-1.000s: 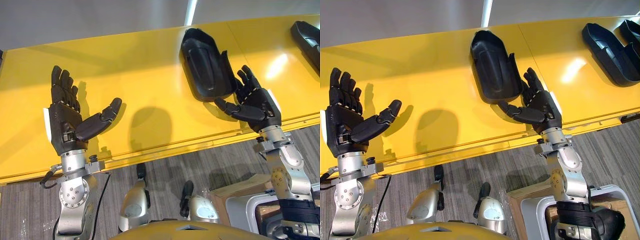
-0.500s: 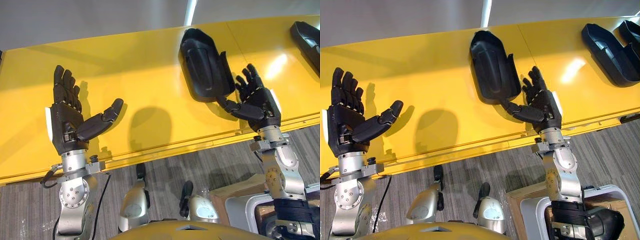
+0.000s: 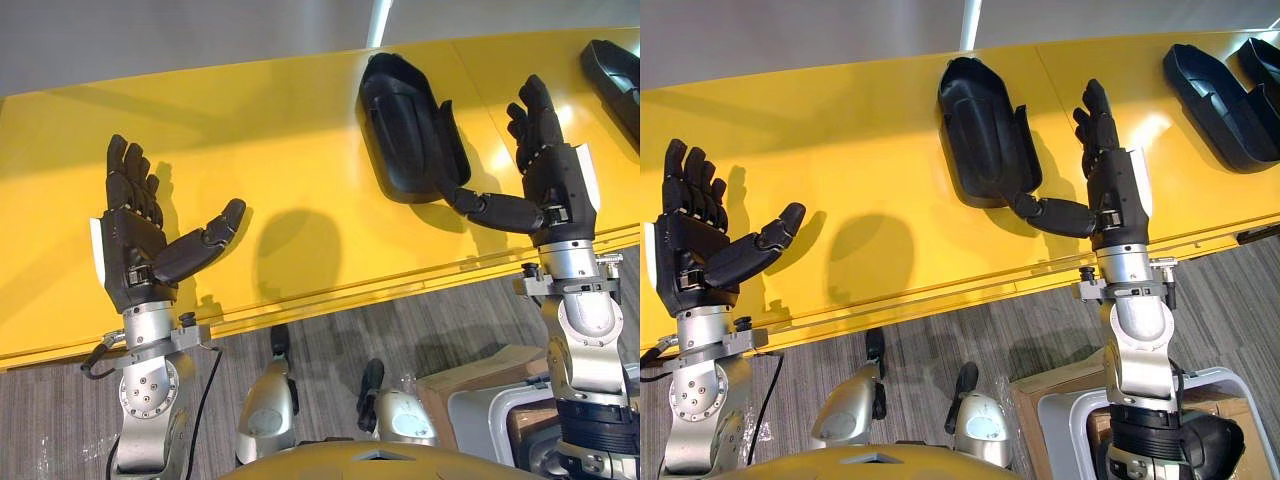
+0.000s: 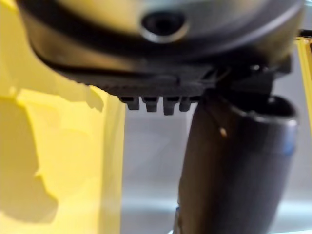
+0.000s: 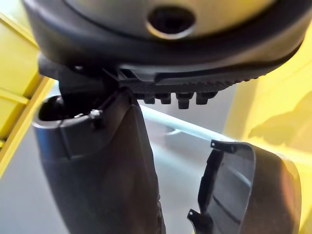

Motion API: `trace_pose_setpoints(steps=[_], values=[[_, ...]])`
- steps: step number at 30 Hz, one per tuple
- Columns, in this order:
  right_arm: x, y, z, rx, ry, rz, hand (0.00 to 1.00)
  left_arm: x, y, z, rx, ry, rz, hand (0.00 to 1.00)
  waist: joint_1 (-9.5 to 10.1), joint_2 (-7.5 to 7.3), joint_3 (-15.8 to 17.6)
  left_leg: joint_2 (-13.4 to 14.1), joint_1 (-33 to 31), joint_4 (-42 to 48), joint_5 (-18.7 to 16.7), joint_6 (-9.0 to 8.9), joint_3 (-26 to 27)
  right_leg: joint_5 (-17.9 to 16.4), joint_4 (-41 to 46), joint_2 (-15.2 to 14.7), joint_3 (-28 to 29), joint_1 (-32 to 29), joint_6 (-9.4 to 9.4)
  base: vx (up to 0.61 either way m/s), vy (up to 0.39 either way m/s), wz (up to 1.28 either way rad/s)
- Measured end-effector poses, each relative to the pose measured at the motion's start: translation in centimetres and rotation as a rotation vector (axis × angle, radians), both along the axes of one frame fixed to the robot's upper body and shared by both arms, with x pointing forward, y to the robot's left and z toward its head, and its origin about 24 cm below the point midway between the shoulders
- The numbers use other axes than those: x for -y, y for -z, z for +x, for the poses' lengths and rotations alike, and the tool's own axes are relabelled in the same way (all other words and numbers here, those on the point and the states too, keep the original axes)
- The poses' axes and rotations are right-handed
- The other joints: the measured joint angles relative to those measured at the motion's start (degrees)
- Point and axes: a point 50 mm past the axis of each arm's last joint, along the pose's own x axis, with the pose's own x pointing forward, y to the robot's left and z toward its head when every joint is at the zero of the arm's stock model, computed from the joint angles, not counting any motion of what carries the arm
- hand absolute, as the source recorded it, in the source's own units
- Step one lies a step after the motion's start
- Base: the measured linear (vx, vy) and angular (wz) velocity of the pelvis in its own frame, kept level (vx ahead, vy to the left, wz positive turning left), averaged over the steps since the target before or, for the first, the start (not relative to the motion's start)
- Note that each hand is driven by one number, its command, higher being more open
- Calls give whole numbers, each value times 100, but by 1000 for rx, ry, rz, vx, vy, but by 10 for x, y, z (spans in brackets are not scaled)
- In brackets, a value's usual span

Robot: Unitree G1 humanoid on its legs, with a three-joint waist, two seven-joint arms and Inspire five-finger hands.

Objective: Walk over and take three plastic housings, then place them on the shelf

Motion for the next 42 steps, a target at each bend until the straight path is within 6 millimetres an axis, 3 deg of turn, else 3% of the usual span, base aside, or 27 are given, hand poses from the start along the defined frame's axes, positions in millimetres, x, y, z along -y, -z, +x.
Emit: trace_pose_setpoints(steps=[21, 42], values=[[5, 13, 5, -127, -1, -108, 100, -9, -5, -2, 6, -17, 50, 100, 10, -329, 175, 25, -110, 4, -24, 16, -22, -8, -8, 22, -42, -73, -13, 0, 0, 0], [6, 3, 9, -43, 164, -237, 100, -14, -8, -2, 13, -32, 68, 100, 11, -355, 287, 22, -220, 7, -21, 14, -26, -22, 9, 24, -43, -198, -18, 0, 0, 0]])
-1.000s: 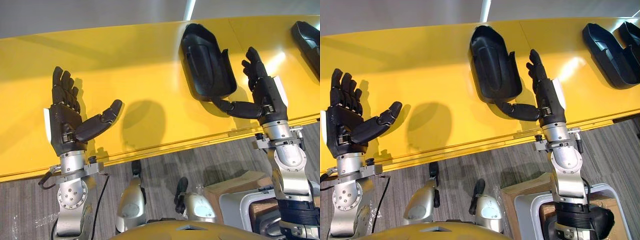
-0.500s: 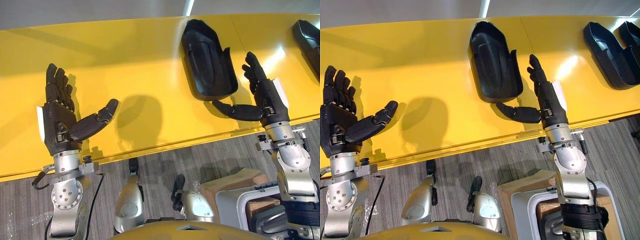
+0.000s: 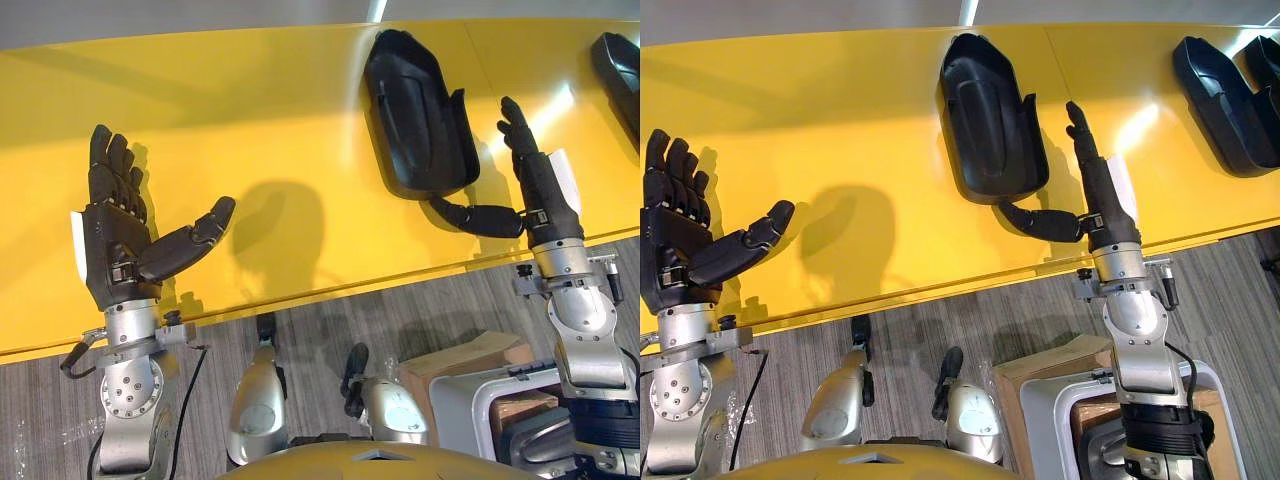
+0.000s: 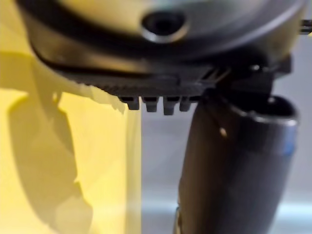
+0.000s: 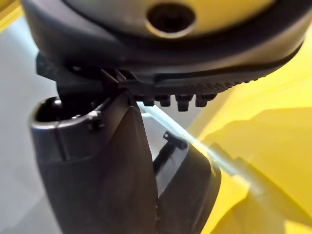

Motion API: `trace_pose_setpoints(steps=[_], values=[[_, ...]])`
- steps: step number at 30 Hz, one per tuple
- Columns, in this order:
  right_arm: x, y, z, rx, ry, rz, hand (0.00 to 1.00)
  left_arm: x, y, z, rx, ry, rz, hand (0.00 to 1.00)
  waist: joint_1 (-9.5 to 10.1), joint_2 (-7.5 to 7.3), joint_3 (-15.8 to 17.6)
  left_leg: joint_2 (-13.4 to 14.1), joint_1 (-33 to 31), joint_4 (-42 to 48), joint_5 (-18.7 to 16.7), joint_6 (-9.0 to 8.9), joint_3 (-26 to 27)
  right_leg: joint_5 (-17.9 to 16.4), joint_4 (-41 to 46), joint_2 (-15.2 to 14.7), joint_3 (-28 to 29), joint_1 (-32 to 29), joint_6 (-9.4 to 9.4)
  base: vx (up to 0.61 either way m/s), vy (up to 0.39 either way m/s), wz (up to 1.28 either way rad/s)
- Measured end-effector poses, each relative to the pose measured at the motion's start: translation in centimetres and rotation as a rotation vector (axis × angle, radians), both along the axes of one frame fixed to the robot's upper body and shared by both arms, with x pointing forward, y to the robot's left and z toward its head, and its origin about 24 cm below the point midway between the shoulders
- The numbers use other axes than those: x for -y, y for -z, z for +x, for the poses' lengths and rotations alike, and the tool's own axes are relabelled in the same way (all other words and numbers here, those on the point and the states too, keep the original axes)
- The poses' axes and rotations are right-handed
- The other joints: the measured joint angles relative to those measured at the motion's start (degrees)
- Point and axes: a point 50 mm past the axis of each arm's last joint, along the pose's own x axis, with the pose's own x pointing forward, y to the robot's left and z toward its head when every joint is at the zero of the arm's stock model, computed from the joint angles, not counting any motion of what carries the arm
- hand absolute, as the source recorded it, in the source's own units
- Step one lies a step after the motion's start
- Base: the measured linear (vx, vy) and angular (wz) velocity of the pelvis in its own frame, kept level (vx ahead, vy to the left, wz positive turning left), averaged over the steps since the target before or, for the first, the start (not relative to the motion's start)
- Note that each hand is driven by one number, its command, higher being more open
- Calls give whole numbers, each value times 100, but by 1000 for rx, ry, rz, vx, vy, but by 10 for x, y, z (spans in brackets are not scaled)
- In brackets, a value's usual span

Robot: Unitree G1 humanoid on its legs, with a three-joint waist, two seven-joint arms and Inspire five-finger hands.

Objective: Walk over and take three plastic housings, then place them on the shelf

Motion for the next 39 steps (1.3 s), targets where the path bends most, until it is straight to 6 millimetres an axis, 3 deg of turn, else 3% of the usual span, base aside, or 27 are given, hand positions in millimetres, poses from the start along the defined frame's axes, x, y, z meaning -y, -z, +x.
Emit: trace_pose_setpoints(steps=[6, 12, 20, 23, 27, 28, 30, 31, 35, 39], values=[[0, -8, 3, 54, 41, -17, 100, 0, -1, 1, 3, -1, 0, 100, 4, 36, 22, -14, 6, -1, 12, -30, -14, -33, 28, -13, -11, 2, -10, 1, -1, 1], [0, -10, 5, 64, 48, -11, 100, 0, -1, 1, 7, -1, -2, 100, 5, 174, 111, -19, 1, -1, 23, -37, -93, -162, 208, -42, -81, -40, -27, 8, -15, 6], [1, -9, 7, 54, -2, 37, 100, 0, 0, 0, 2, -5, -4, 100, -4, 179, 112, -25, 11, 0, 38, -22, -96, -191, 224, -50, -84, -40, -36, 13, -7, 0], [4, -12, 1, 88, -31, 99, 100, 2, 1, -1, -1, -15, 16, 100, -5, 190, 106, -34, 41, -2, 32, -28, -103, -199, 226, -57, -92, -8, -33, 0, 0, 0], [9, -17, -26, 194, -73, 268, 100, 6, 0, -7, 18, -31, -30, 100, -10, 238, 73, -79, 156, -6, -2, -20, -104, -228, 201, -97, -112, 125, -6, 0, 0, 0], [9, -19, -41, 257, -110, 350, 100, 8, 0, -12, 22, -38, -43, 100, -30, 282, 27, -99, 196, -7, -26, -13, -90, -234, 189, -116, -106, 159, 3, 37, 5, -3], [7, -19, -52, 296, -161, 424, 100, 9, -1, -14, 23, -41, -34, 100, -46, 317, -103, -111, 211, -10, -40, -8, -76, -232, 155, -123, -109, 184, 7, 34, -1, -3], [4, -12, -58, 299, -201, 493, 100, 11, 3, -16, 2, -40, -24, 100, -68, 319, -344, -117, 221, -19, -42, -9, -69, -223, 84, -121, -131, 227, 21, 50, -19, 0], [-7, 3, -60, 268, -254, 595, 100, 17, 4, -16, 5, 0, -33, 100, -120, 369, -720, -117, 371, -31, -83, -51, -94, -219, -26, -107, -196, 447, 29, 43, -27, 3], [-31, 19, -53, 200, -330, 698, 100, 29, 5, -15, 17, 50, -64, 100, -122, 571, -1039, -115, 437, -34, -86, -55, -135, -214, -66, -100, -269, 562, 37, -30, -9, 5]])
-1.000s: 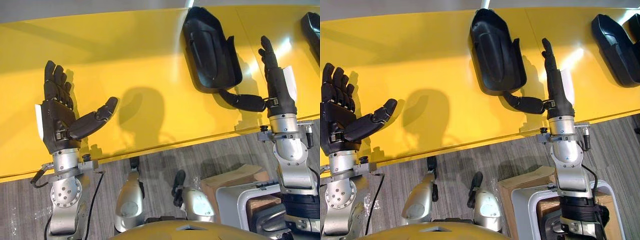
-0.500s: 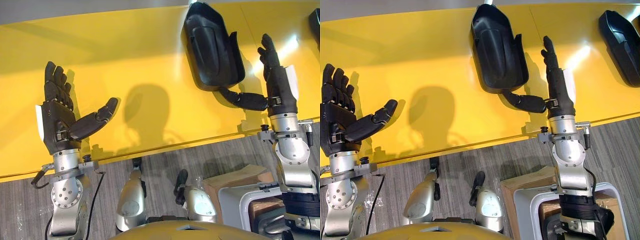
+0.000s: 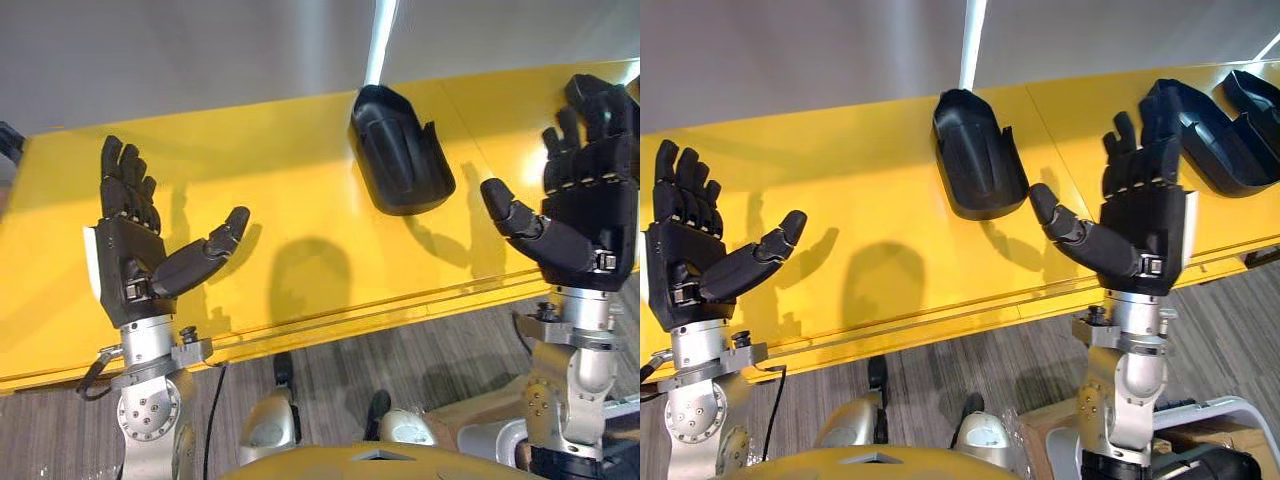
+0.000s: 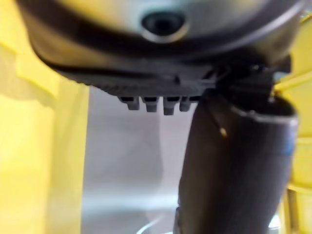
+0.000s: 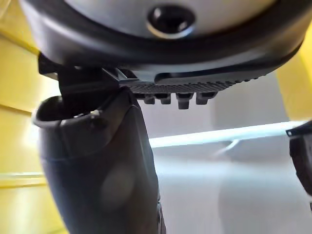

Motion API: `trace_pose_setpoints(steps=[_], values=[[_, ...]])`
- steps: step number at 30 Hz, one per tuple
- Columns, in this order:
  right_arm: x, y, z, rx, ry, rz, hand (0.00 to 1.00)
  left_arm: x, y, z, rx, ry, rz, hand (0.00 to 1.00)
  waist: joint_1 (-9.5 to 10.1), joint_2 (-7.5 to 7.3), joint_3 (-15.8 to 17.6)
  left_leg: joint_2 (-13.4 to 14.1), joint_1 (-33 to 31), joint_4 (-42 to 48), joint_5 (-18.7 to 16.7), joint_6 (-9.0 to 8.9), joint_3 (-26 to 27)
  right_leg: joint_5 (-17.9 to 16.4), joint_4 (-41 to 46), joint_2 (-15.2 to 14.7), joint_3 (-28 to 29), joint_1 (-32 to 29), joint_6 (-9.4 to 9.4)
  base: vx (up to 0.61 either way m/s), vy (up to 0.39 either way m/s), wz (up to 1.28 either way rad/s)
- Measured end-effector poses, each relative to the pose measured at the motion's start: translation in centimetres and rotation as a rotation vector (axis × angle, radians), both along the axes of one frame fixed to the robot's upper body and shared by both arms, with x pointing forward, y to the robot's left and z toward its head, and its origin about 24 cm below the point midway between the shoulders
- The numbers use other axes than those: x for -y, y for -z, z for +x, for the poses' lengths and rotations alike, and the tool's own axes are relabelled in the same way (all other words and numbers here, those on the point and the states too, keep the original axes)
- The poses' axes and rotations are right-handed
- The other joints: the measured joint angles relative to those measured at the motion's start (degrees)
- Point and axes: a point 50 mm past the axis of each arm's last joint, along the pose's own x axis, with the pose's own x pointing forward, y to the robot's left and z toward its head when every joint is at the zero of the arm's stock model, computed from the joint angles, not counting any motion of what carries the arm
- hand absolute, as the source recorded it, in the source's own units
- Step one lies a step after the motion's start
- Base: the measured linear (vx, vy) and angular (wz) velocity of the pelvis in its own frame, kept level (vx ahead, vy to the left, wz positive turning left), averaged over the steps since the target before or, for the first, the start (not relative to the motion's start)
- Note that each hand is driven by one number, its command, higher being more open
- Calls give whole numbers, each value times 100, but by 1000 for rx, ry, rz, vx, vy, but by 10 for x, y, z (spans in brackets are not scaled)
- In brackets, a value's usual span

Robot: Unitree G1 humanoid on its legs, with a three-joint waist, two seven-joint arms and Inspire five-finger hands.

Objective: Walk over and take three plastic housings, then place them on the shelf

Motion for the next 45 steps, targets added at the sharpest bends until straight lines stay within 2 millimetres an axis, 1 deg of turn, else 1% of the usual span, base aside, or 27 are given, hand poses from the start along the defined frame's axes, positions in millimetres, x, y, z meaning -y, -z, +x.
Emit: trace_pose_setpoints(steps=[3, 5, 8, 12, 14, 17, 19, 20, 21, 22, 23, 24, 25, 27, 29, 30, 31, 33, 34, 36, 38, 40, 41, 42, 43, 44, 45], values=[[-18, 15, 8, -72, -61, 54, 100, 7, 0, 2, 4, 30, -18, 100, 32, 83, -157, 2, 74, -1, -6, -6, -46, 13, -43, 0, -72, 132, 16, -29, -5, 8], [-24, 24, 11, -119, -59, 105, 100, 10, 1, 2, 5, 49, -22, 100, 79, 87, -265, 6, 84, -1, -21, -28, -76, 14, -46, -2, -106, 164, 17, -35, -9, 8], [-26, 31, 14, -170, -14, 153, 100, 13, 1, 3, 3, 77, -15, 100, 131, 72, -333, 3, 86, -1, -18, -9, -98, 24, -46, -12, -153, 199, 33, -29, -3, 8], [-31, 36, 16, -228, 39, 151, 100, 16, 1, 3, 1, 111, -8, 100, 109, -5, -398, -1, 85, -2, -30, 23, -55, 35, -50, -24, -119, 176, 46, -19, 4, -4], [-31, 41, 15, -271, 82, 139, 100, 22, 1, 4, 1, 157, -18, 100, 106, -35, -457, 10, 85, -2, -40, 37, 28, 48, -57, -23, -17, 129, 54, -5, 0, -20], [-28, 54, 9, -345, 147, 129, 100, 32, 2, 5, 5, 235, -54, 100, 88, -24, -520, 45, 101, -2, -69, 46, 274, 100, -61, -20, 251, -15, 49, 8, 4, -44], [-24, 64, 2, -405, 195, 134, 100, 39, 3, 6, 1, 276, -54, 100, 48, -8, -533, 81, 142, -2, -69, 36, 537, 164, -59, -14, 535, -142, 50, 9, 10, -65], [-22, 71, -3, -448, 233, 115, 100, 42, 4, 6, -3, 297, -51, 100, -53, -8, -533, 107, 190, -1, -75, 43, 720, 216, -68, -2, 729, -205, 44, 12, 9, -87], [-18, 76, -8, -479, 275, 109, 100, 45, 7, 7, -11, 323, -44, 100, -109, -8, -534, 136, 263, -1, -93, 27, 948, 269, -86, 10, 958, -271, 39, 14, 9, -90], [-16, 78, -12, -493, 299, 99, 100, 47, 9, 8, -19, 334, -42, 100, -177, -4, -536, 151, 296, -1, -111, 22, 1048, 305, -122, 22, 1058, -288, 39, 6, 6, -91], [-10, 81, -18, -514, 344, 99, 100, 50, 12, 9, -34, 346, -45, 100, -308, 3, -562, 178, 328, 0, -144, 9, 1231, 361, -162, 47, 1241, -357, 36, -4, 2, -86], [-3, 84, -25, -534, 393, 105, 100, 54, 14, 12, -43, 371, -43, 100, -385, -2, -564, 217, 377, 0, -175, -5, 1419, 396, -173, 85, 1451, -434, 23, -10, -1, -88], [1, 86, -29, -546, 425, 108, 100, 57, 15, 14, -43, 381, -45, 100, -403, -7, -567, 227, 411, 0, -204, -16, 1530, 421, -191, 108, 1544, -469, 12, -15, 4, -89], [15, 87, -47, -572, 512, 103, 100, 66, 12, 18, -27, 383, -80, 100, -592, -23, -587, 305, 558, -1, -308, -106, 1885, 491, -349, 192, 1901, -525, 5, -25, -2, -85], [18, 85, -58, -580, 540, 97, 100, 73, 8, 18, 13, 379, -119, 100, -719, -39, -618, 354, 695, 0, -365, -163, 2159, 497, -356, 250, 2101, -570, 7, -1, -32, -86], [18, 85, -64, -592, 546, 92, 100, 77, 4, 19, 37, 384, -141, 100, -773, -62, -666, 439, 817, 1, -408, -206, 2370, 498, -358, 298, 2199, -583, 7, 26, -41, -90], [18, 86, -67, -599, 546, 91, 100, 80, 3, 18, 45, 391, -153, 100, -805, -80, -713, 453, 876, 2, -429, -234, 2479, 498, -358, 319, 2242, -596, 8, 39, -44, -100], [11, 88, -75, -624, 522, 94, 100, 88, 2, 18, 50, 400, -193, 100, -827, -124, -919, 608, 1097, 8, -521, -361, 2968, 568, -369, 417, 2406, -670, 2, 77, -48, -116], [6, 90, -77, -636, 495, 92, 100, 92, 3, 17, 41, 396, -222, 100, -843, -184, -982, 691, 1270, 24, -587, -446, 3234, 618, -404, 514, 2544, -661, -12, 80, -56, -120], [3, 93, -80, -656, 468, 91, 100, 99, 7, 17, 14, 392, -257, 100, -875, -186, -1082, 820, 1510, 47, -663, -569, 3612, 703, -452, 669, 2732, -642, -31, 69, -69, -110], [0, 94, -81, -659, 410, 117, 100, 102, 14, 18, -27, 368, -279, 100, -942, -180, -1081, 1014, 1694, 381, -841, -688, 4009, 741, -457, 873, 3065, -609, -81, 58, -74, -102], [1, 94, -80, -650, 368, 155, 100, 101, 20, 21, -64, 339, -282, 100, -1007, -158, -1077, 1158, 1792, 609, -946, -756, 4214, 805, -486, 996, 3267, -563, -163, 46, -81, -80], [2, 94, -79, -643, 341, 166, 100, 100, 26, 26, -92, 316, -276, 100, -1024, -121, -1076, 1251, 1869, 806, -1098, -707, 4252, 896, -535, 1106, 3480, -533, -239, 44, -78, -86], [1, 94, -77, -635, 319, 165, 100, 98, 28, 27, -100, 293, -274, 100, -1025, -104, -1063, 1279, 1882, 940, -1223, -527, 4086, 913, -524, 1165, 3632, -513, -254, 43, -69, -89], [1, 93, -75, -627, 305, 160, 100, 96, 28, 28, -105, 277, -272, 100, -1024, -93, -1025, 1294, 1876, 1029, -1346, -406, 3854, 932, -519, 1202, 3726, -506, -258, 18, -39, -84], [2, 90, -69, -597, 271, 159, 100, 91, 30, 29, -116, 241, -260, 100, -1012, -55, -890, 1302, 1871, 1209, -1655, -212, 3283, 952, -506, 1280, 3916, -480, -253, -56, 51, -86], [3, 87, -63, -564, 249, 147, 100, 87, 31, 30, -124, 203, -230, 100, -980, 24, -770, 1259, 1790, 1415, -2031, -73, 2604, 949, -484, 1335, 4066, -477, -252, -66, 64, -79]])
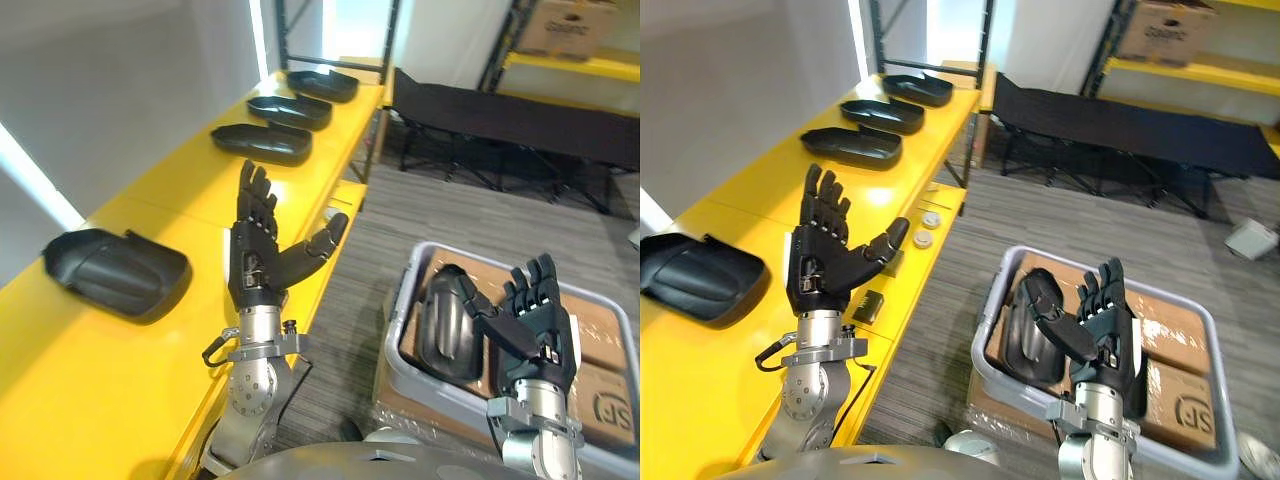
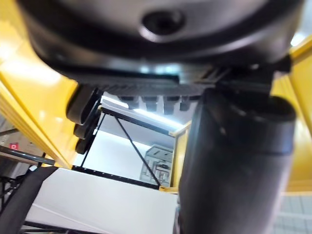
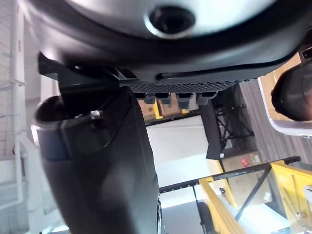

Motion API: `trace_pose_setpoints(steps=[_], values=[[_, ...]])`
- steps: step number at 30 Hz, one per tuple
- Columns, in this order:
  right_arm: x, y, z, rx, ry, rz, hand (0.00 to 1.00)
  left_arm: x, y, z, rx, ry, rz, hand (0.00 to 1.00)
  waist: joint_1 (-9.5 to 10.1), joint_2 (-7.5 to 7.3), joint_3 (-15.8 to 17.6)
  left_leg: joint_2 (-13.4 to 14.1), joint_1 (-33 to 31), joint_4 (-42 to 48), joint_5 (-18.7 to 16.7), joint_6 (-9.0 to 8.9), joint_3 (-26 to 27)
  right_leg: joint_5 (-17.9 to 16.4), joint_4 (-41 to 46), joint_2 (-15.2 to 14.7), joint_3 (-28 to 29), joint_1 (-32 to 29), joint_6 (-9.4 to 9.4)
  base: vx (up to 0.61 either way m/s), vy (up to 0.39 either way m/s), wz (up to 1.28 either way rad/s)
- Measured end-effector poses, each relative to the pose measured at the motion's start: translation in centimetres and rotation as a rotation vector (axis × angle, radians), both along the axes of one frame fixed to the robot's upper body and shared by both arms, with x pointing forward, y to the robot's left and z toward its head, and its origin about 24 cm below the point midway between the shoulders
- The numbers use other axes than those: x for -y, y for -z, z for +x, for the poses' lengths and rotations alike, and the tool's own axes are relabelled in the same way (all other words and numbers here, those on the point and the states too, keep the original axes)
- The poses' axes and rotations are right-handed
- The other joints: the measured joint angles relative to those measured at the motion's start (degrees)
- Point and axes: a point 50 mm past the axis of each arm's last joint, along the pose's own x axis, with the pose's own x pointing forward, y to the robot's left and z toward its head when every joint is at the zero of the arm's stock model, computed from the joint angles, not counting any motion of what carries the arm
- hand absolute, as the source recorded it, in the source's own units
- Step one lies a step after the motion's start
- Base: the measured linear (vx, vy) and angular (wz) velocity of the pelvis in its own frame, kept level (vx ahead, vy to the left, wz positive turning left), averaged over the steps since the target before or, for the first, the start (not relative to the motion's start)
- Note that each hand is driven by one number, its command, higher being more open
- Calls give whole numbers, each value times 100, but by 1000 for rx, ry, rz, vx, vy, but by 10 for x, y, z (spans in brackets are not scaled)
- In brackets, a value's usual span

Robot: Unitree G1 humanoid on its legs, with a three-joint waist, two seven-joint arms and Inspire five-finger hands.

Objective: Walk over and take three plastic housings, then place them on the shelf

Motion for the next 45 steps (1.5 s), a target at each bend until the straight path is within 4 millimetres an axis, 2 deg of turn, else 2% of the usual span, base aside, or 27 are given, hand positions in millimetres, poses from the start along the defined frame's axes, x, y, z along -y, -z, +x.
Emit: trace_pose_setpoints(steps=[1, 2, 3, 6, 8, 13, 15, 20, 24, 25, 26, 27, 28, 29, 31, 32, 34, 36, 37, 38, 39, 40, 41, 42, 43, 44, 45], values=[[0, -1, 3, 12, -16, -6, 100, -3, 1, 0, -6, -14, 7, 100, 20, 34, 36, -71, -74, 103, -184, 73, -427, -8, 10, 18, 70, -18, -5, -152, 177, -67], [0, -3, 11, 32, -41, -20, 100, -10, 2, 1, -14, -40, 20, 100, 90, 87, 78, -226, -233, 293, -506, 159, -1169, -34, 68, 33, 204, -111, -38, -136, 195, -54], [-1, -5, 18, 49, -59, -24, 100, -17, 0, 1, -16, -65, 36, 100, 201, 172, 117, -351, -370, 441, -680, 82, -1653, -31, 122, 15, 247, -184, -25, -161, 236, -42], [-14, -3, 32, 58, -133, -9, 100, -33, -7, -5, 9, -135, 40, 100, 429, 207, 226, -564, -617, 774, -829, -33, -1945, 59, 142, -163, 245, -266, 167, -121, 188, -2], [-27, -2, 39, 57, -198, 6, 100, -40, -10, -7, 23, -170, 39, 100, 676, 145, 400, -721, -776, 1028, -831, -34, -2165, 118, 131, -331, 138, -270, 254, -101, 150, 16], [-54, 10, 43, 15, -313, 58, 100, -46, -1, -23, -30, -207, 28, 100, 1014, 40, 480, -1065, -1162, 1384, -901, 80, -2775, 109, 151, -720, -375, -236, 330, -95, 112, 43], [-58, 12, 41, 4, -330, 69, 100, -45, 1, -26, -34, -203, 27, 100, 1068, 17, 485, -1137, -1319, 1561, -985, 166, -2915, 56, 209, -805, -497, -253, 399, -74, 85, 40], [-63, 24, 25, -72, -316, 99, 100, -36, -13, -28, 47, -129, 10, 100, 1110, -36, 550, -1137, -1600, 2187, -1151, 157, -3082, -33, 554, -778, -580, -377, 469, -63, 76, 14], [-61, 35, 6, -118, -316, 146, 100, -36, -13, -32, 57, -106, 26, 100, 1065, -311, 898, -1133, -1335, 2333, -1202, 189, -2845, 0, 806, -758, -566, -307, 512, -133, 15, -35], [-61, 36, 4, -123, -321, 161, 100, -37, -11, -33, 48, -110, 28, 100, 1041, -313, 921, -1135, -1328, 2353, -1221, 224, -2809, 4, 813, -763, -567, -321, 518, -236, 2, -30], [-59, 36, 2, -119, -336, 172, 100, -40, -10, -34, 38, -120, 41, 100, 1014, -383, 907, -1157, -1353, 2345, -1209, 296, -2702, -136, 745, -840, -697, -395, 418, -210, 13, -31], [-58, 36, 4, -109, -347, 182, 100, -40, -10, -34, 38, -124, 40, 100, 1023, -362, 908, -1141, -1352, 2274, -1157, 333, -2657, -300, 731, -903, -927, -444, 206, -248, 13, -74], [-59, 33, 14, -73, -383, 184, 100, -42, -11, -34, 45, -147, 32, 100, 1130, -295, 868, -959, -1372, 2018, -904, 386, -2335, -467, 1062, -1101, -1466, -747, -4, -215, -20, -96], [-66, 28, 31, -19, -439, 171, 100, -46, -13, -33, 54, -184, 31, 100, 1146, -219, 892, -789, -1430, 1873, -667, 284, -2070, -512, 1869, -1282, -2083, -1106, -79, -247, -44, -103], [-86, 23, 63, 23, -520, 150, 100, -50, -13, -30, 36, -222, 50, 100, 1197, -46, 872, -493, -1400, 1519, -298, 171, -1891, -796, 3395, -1728, -2768, -1253, -491, -165, -84, -60], [-92, 21, 69, 27, -537, 148, 100, -50, -13, -29, 32, -221, 56, 100, 1260, -10, 866, -402, -1386, 1444, -214, 124, -1854, -840, 3660, -1882, -2884, -1224, -555, -81, -163, -52], [-117, 16, 78, 26, -595, 124, 100, -50, -11, -28, 21, -233, 57, 100, 1460, 15, 847, -119, -1363, 1211, 33, -77, -1711, -873, 4148, -2454, -3089, -943, -607, -65, -241, -56], [-143, 13, 77, 14, -649, 96, 100, -54, -4, -27, -14, -251, 63, 100, 1582, -130, 729, 233, -1411, 837, 439, -489, -1574, -790, 4048, -2980, -3103, -641, -602, -67, -475, -66], [-146, 15, 75, 3, -648, 87, 100, -54, -2, -27, -21, -250, 65, 100, 1574, -196, 669, 322, -1478, 765, 543, -616, -1585, -596, 3827, -3031, -3098, -563, -660, -54, -547, -55], [-148, 20, 69, -27, -629, 90, 100, -55, -1, -27, -25, -236, 81, 100, 1562, -462, 502, 416, -1628, 648, 737, -868, -1639, 295, 3095, -2986, -3087, -380, -744, -45, -529, -32], [-136, 29, 64, -76, -570, 78, 100, -49, 8, -22, -60, -202, 64, 100, 1507, -347, 450, 581, -1656, 299, 957, -925, -1886, -394, 2804, -2677, -3190, -220, -176, -82, -724, -25], [-127, 34, 60, -106, -540, 67, 100, -44, 12, -22, -81, -179, 39, 100, 1459, -278, 428, 594, -1640, 122, 1027, -954, -2040, -577, 2678, -2576, -3234, -175, 40, -99, -638, -25], [-106, 43, 54, -155, -478, 51, 100, -35, 16, -23, -107, -146, 10, 100, 1374, -217, 429, 595, -1609, -119, 1283, -916, -2159, -994, 2517, -2519, -3296, -135, 578, -116, -533, -47], [-85, 48, 52, -194, -419, 47, 100, -30, 17, -22, -115, -134, -22, 100, 1251, -181, 446, 615, -1611, -190, 1461, -1007, -2146, -1341, 2438, -2523, -3352, -182, 984, -79, -339, -48], [-77, 50, 51, -207, -396, 34, 100, -28, 17, -21, -121, -131, -37, 100, 1182, -157, 457, 622, -1609, -216, 1530, -981, -2141, -1475, 2412, -2520, -3409, -183, 1017, -92, -377, -37], [-57, 51, 49, -229, -348, -10, 100, -25, 18, -19, -138, -128, -68, 100, 1019, -31, 519, 678, -1612, -221, 1736, -844, -2158, -1644, 2347, -2444, -3472, -149, 1003, -70, -299, -16], [-43, 53, 43, -250, -324, -41, 100, -24, 18, -18, -142, -123, -83, 100, 901, 85, 566, 717, -1646, -203, 2025, -502, -2162, -1647, 2213, -2365, -3553, -57, 987, -76, -343, -5]])
